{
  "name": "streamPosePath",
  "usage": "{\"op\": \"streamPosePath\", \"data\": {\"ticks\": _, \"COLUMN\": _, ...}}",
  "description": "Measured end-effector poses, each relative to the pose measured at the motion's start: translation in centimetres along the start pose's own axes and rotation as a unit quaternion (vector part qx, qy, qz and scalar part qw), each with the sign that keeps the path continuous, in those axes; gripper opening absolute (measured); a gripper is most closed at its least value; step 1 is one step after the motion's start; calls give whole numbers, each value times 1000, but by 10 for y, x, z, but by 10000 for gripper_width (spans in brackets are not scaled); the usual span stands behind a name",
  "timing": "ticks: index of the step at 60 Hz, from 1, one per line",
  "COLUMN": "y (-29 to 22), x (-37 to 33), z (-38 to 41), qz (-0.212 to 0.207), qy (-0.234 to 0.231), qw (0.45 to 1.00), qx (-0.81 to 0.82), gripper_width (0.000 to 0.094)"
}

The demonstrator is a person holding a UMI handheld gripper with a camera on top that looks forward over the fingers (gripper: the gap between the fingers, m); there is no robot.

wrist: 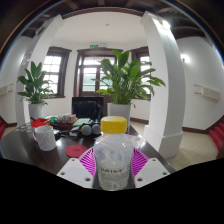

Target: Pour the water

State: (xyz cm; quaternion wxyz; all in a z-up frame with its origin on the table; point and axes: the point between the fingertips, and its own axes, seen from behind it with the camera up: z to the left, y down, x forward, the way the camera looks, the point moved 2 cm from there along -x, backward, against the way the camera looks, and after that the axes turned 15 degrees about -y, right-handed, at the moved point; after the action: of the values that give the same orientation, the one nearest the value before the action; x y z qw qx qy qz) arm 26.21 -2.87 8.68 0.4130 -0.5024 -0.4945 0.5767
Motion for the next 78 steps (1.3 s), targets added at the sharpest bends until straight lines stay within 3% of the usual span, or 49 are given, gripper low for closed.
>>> {"op": "streamPosePath", "data": {"ticks": 15, "y": -5, "x": 5, "z": 12, "qz": 18, "qy": -4, "qw": 999, "qx": -43, "gripper_width": 392}}
{"op": "streamPosePath", "data": {"ticks": 26, "y": -40, "x": 47, "z": 45, "qz": 73, "qy": -22, "qw": 970, "qx": -232, "gripper_width": 392}}
{"op": "streamPosePath", "data": {"ticks": 40, "y": -71, "x": 115, "z": 105, "qz": 120, "qy": -34, "qw": 836, "qx": -534, "gripper_width": 390}}
{"op": "streamPosePath", "data": {"ticks": 62, "y": -86, "x": 171, "z": 162, "qz": 117, "qy": 9, "qw": 550, "qx": -827, "gripper_width": 406}}
{"op": "streamPosePath", "data": {"ticks": 71, "y": -82, "x": 181, "z": 165, "qz": 116, "qy": 18, "qw": 502, "qx": -857, "gripper_width": 406}}
{"op": "streamPosePath", "data": {"ticks": 78, "y": -79, "x": 180, "z": 159, "qz": 125, "qy": 15, "qw": 526, "qx": -841, "gripper_width": 405}}
